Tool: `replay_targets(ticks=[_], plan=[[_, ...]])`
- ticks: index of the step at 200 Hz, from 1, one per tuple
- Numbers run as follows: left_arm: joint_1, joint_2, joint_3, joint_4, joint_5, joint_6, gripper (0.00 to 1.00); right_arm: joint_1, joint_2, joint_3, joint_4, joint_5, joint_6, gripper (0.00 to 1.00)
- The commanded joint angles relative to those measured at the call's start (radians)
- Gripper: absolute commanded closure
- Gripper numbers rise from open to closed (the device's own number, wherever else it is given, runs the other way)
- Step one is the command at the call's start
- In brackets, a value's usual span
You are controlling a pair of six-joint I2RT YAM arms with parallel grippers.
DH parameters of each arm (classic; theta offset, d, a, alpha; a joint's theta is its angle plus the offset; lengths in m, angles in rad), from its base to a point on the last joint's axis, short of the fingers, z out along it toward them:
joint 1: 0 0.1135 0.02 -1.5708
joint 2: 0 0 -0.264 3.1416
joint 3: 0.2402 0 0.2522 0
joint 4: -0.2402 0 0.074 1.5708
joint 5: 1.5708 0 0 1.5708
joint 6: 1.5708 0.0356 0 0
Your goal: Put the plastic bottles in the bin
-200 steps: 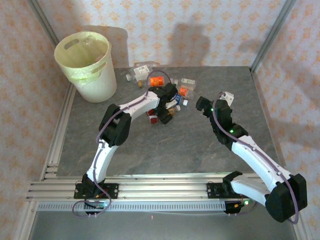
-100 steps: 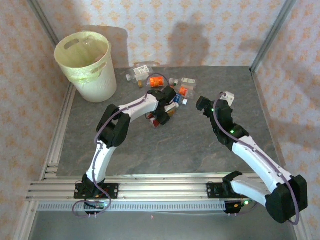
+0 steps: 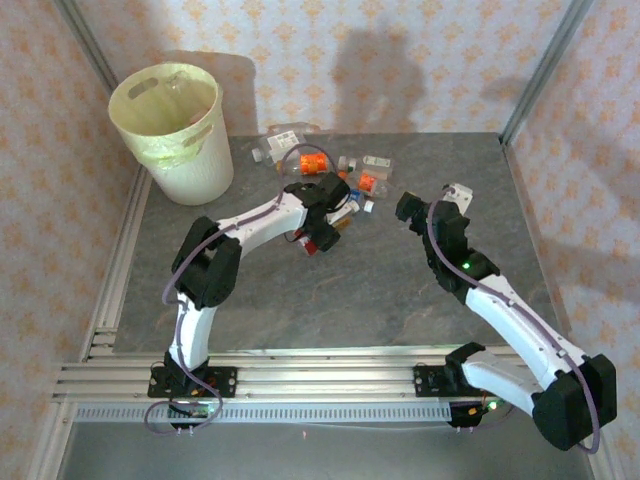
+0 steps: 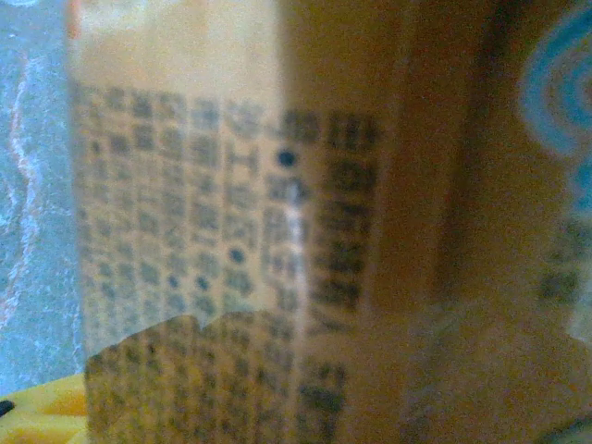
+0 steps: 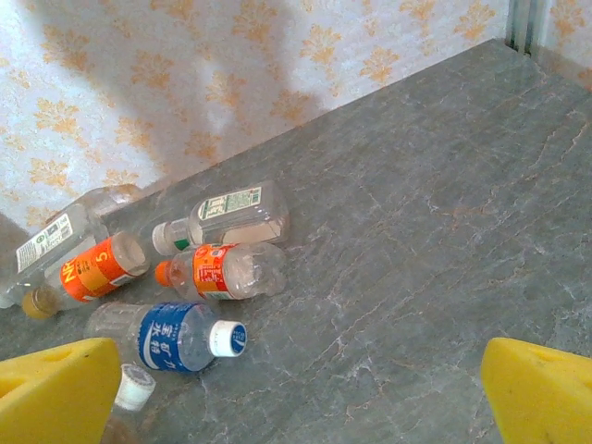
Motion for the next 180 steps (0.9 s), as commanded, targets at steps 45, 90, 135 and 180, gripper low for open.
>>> replay_targets(ticks=[45,90,135,180], plan=[[-0.016,-0.207,-0.102,0.004,-0.035,-0.06,0.46,-0.005,0.043,0.002,0.074,0.034,-0.038,0.0],[-0.004,-0.351,-0.119,0.011,-0.076,-0.12,0.48,-0.004,0.071,0.021,0.083,0.028,-0.046,0.0],[0.062,-0.405,-0.033,0.036,-0.117,-0.208,0.5,-0.005,0.073,0.029,0.078,0.027,-0.052,0.0],[0.155,-0.392,0.12,0.08,-0.245,-0.304,0.5,-0.005,0.05,0.029,0.056,0.038,-0.053,0.0]])
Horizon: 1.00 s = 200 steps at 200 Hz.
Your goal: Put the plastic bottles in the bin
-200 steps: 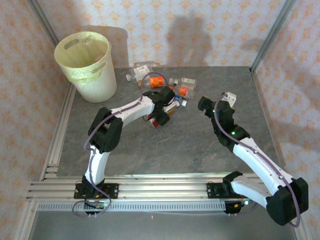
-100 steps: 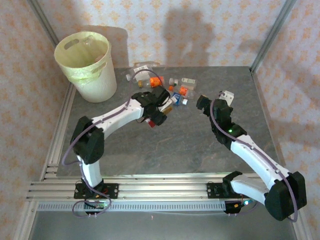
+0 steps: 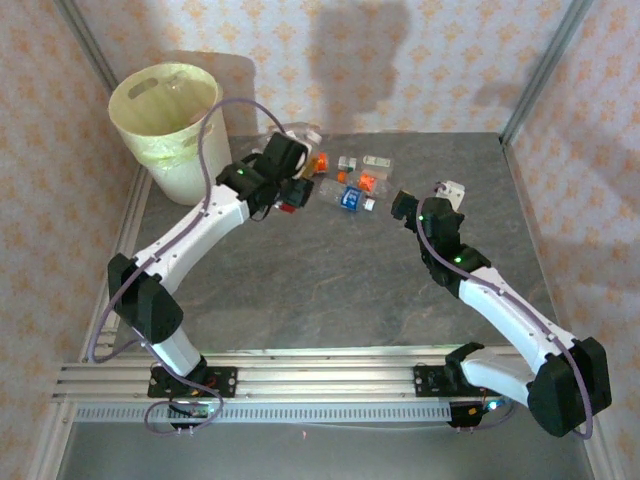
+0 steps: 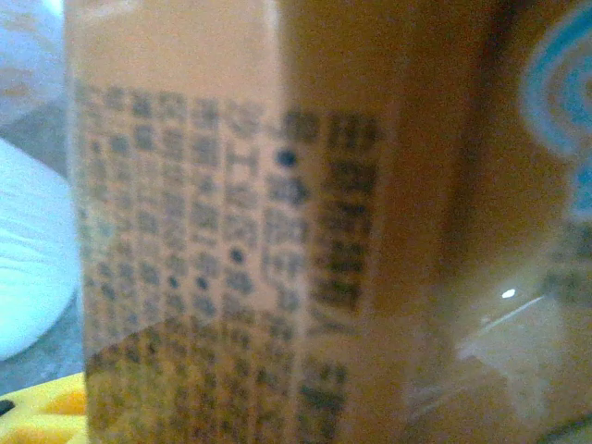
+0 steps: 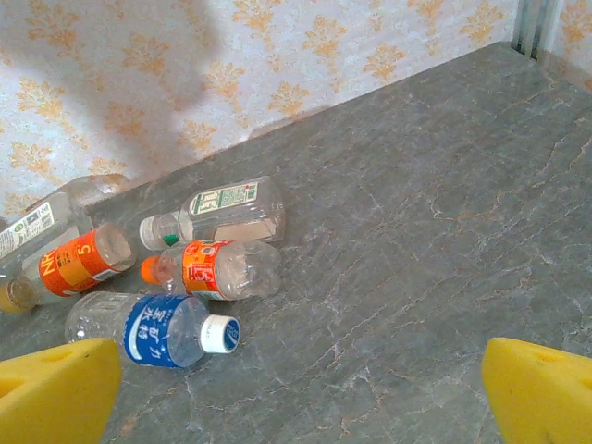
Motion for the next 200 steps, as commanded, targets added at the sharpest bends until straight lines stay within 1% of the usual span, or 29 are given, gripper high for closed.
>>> replay_targets(ticks=[1,13,33,45,62,81,93,105,125,148,172,188,190,200], plan=[[0.041,-0.013,0.097,0.06,-0.123,-0.077,0.5,-0.004,-0.027,0.028,-0.005,0.033,-0.013,0.0],[0.064,-0.007,0.128,0.075,-0.176,-0.09,0.5,-0.005,-0.041,0.023,-0.012,0.04,-0.012,0.0],[0.104,0.004,0.183,0.099,-0.296,-0.107,0.5,-0.005,-0.068,0.012,-0.025,0.055,-0.012,0.0],[0.135,0.011,0.218,0.106,-0.324,-0.113,0.5,-0.005,-0.084,0.008,-0.035,0.06,-0.015,0.0],[0.189,0.023,0.264,0.119,-0.323,-0.122,0.5,-0.005,-0.104,0.002,-0.049,0.071,-0.022,0.0],[0.244,0.042,0.316,0.129,-0.313,-0.093,0.5,-0.005,-0.121,-0.004,-0.058,0.079,-0.027,0.0],[0.269,0.056,0.347,0.143,-0.332,-0.05,0.49,-0.006,-0.131,-0.008,-0.062,0.08,-0.025,0.0],[0.293,0.07,0.368,0.169,-0.381,-0.011,0.49,-0.006,-0.137,-0.014,-0.064,0.079,-0.02,0.0],[0.352,0.101,0.413,0.186,-0.395,0.021,0.49,-0.005,-0.142,-0.022,-0.064,0.076,-0.01,0.0],[0.424,0.146,0.481,0.185,-0.379,0.041,0.49,-0.005,-0.141,-0.024,-0.067,0.074,-0.005,0.0],[0.48,0.203,0.548,0.173,-0.368,0.109,0.48,-0.004,-0.141,-0.026,-0.065,0.076,-0.002,0.0],[0.524,0.239,0.611,0.13,-0.333,0.123,0.48,-0.005,-0.141,-0.027,-0.067,0.077,-0.003,0.0],[0.53,0.262,0.621,0.124,-0.328,0.123,0.47,-0.005,-0.141,-0.027,-0.068,0.077,-0.003,0.0],[0.55,0.298,0.666,0.094,-0.328,0.13,0.47,-0.004,-0.141,-0.028,-0.072,0.079,-0.005,0.0]])
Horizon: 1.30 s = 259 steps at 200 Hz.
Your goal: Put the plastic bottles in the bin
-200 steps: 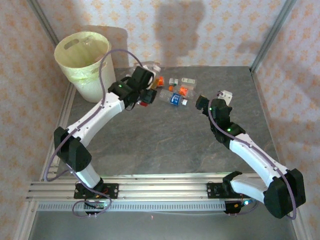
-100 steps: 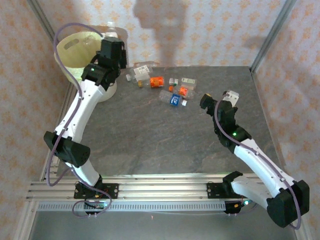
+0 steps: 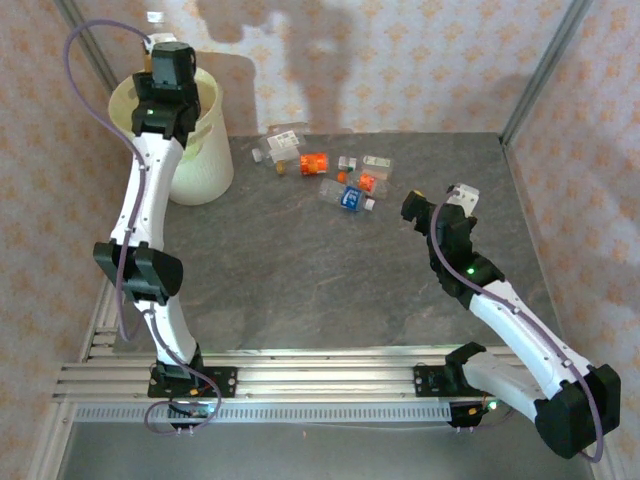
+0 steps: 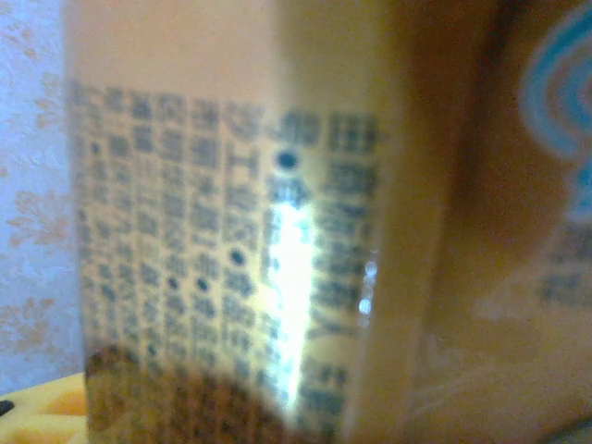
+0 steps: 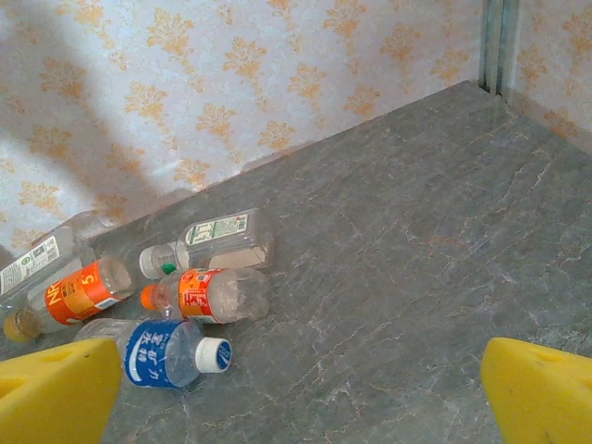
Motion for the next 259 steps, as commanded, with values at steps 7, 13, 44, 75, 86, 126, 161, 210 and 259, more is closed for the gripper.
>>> replay_targets(ticks=[7,13,44,75,86,126,161,210,259], plan=[[0.057,0.082,0.128,-0.066,0.007,0.063,0.47,-0.004,-0.015,-0.015,-0.021,0.032,0.005,0.0],[0.066,0.097,0.141,-0.069,0.006,0.074,0.47,-0.004,-0.014,-0.018,-0.022,0.033,0.006,0.0],[0.109,0.184,0.222,-0.082,0.003,0.093,0.47,-0.005,-0.008,-0.038,-0.008,0.033,0.012,0.0],[0.138,0.247,0.293,-0.123,0.011,0.061,0.47,-0.005,0.001,-0.029,-0.013,0.046,0.004,0.0],[0.148,0.255,0.289,-0.124,0.03,0.051,0.47,-0.005,0.001,-0.025,-0.016,0.051,-0.002,0.0],[0.171,0.329,0.35,-0.127,-0.026,0.064,0.28,-0.005,0.0,-0.012,-0.046,0.072,-0.028,0.0],[0.187,0.436,0.534,-0.228,-0.092,0.04,0.05,-0.005,-0.002,-0.015,-0.052,0.081,-0.031,0.0],[0.186,0.365,0.483,-0.245,0.019,-0.026,0.0,-0.005,0.015,-0.014,-0.034,0.061,-0.012,0.0],[0.181,0.302,0.437,-0.268,0.09,-0.108,0.0,-0.005,0.019,-0.012,-0.032,0.041,0.001,0.0]])
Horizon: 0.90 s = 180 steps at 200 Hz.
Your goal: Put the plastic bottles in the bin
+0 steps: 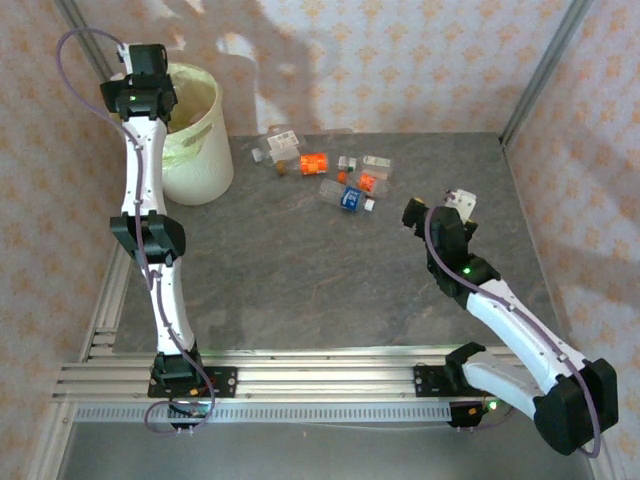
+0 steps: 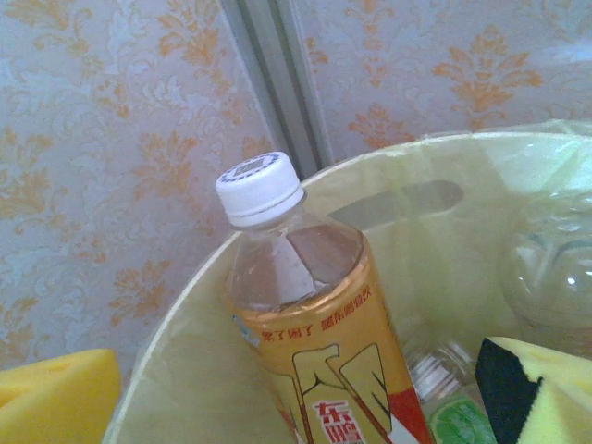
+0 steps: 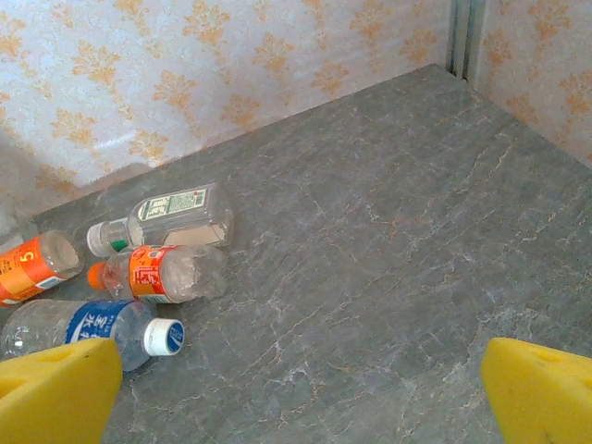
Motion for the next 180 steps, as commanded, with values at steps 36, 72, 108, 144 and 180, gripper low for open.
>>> replay_targets(ticks=[36,72,108,144,180], plan=[[-0.023,-0.126,-0.05,-0.045,0.086,-0.097,0.0,-0.004,-0.019,0.008,-0.011,-0.001,0.013,0.0],[-0.055,-0.179,-0.058,-0.064,0.36,-0.149,0.0,-0.004,-0.028,-0.008,-0.001,0.005,0.016,0.0],[-0.16,-0.261,-0.137,-0.043,0.456,-0.133,0.0,-0.006,-0.013,-0.023,0.032,-0.022,0.026,0.0],[-0.262,-0.346,-0.296,0.035,0.565,-0.191,0.0,-0.019,0.011,-0.022,0.07,-0.135,0.017,0.01],[-0.357,-0.375,-0.412,0.071,0.532,-0.283,0.0,-0.091,0.06,0.003,0.069,-0.356,0.007,0.01]])
